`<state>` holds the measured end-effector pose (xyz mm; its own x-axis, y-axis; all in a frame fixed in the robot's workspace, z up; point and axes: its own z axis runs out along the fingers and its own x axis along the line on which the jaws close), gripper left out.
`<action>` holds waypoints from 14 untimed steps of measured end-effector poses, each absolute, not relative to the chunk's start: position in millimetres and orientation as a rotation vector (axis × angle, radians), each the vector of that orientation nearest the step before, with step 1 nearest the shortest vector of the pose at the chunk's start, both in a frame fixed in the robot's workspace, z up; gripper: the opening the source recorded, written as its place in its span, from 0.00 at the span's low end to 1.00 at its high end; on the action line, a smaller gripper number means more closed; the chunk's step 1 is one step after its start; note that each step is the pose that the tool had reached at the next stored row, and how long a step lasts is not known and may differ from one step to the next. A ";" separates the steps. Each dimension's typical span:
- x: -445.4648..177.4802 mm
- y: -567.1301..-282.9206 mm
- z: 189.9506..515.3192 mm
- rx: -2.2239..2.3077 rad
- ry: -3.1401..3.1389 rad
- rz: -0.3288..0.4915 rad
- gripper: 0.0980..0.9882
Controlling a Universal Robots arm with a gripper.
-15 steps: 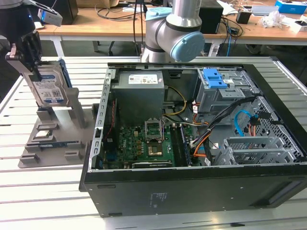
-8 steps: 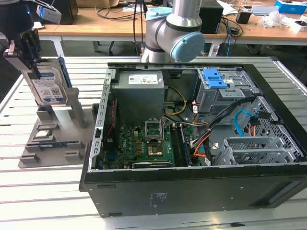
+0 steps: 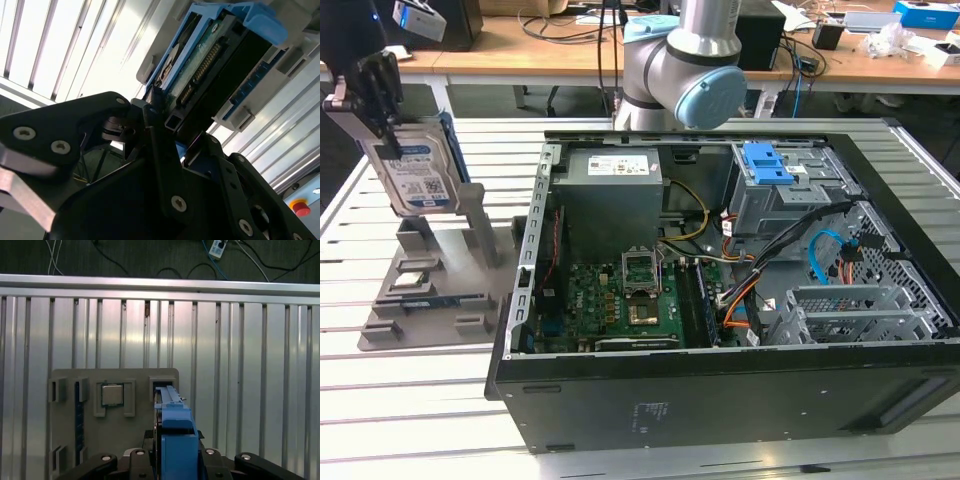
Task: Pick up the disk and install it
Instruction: 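Pick up the disk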
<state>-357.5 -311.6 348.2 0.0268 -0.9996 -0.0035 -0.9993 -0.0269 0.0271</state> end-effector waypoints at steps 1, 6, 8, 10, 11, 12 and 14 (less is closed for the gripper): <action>-357.5 -311.6 348.7 2.239 -2.179 -0.033 0.30; -357.5 -311.6 352.7 2.239 -2.179 -0.033 0.30; -357.5 -311.6 354.5 2.239 -2.179 -0.033 0.30; -357.5 -311.6 355.9 2.239 -2.179 -0.033 0.30; -357.5 -311.6 356.3 2.239 -2.179 -0.033 0.30; -357.5 -311.6 357.3 2.239 -2.179 -0.034 0.30; -357.5 -311.5 360.6 2.239 -2.179 -0.033 0.30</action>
<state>-357.5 -311.5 360.6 0.0268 -0.9996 -0.0034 -0.9993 -0.0269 0.0271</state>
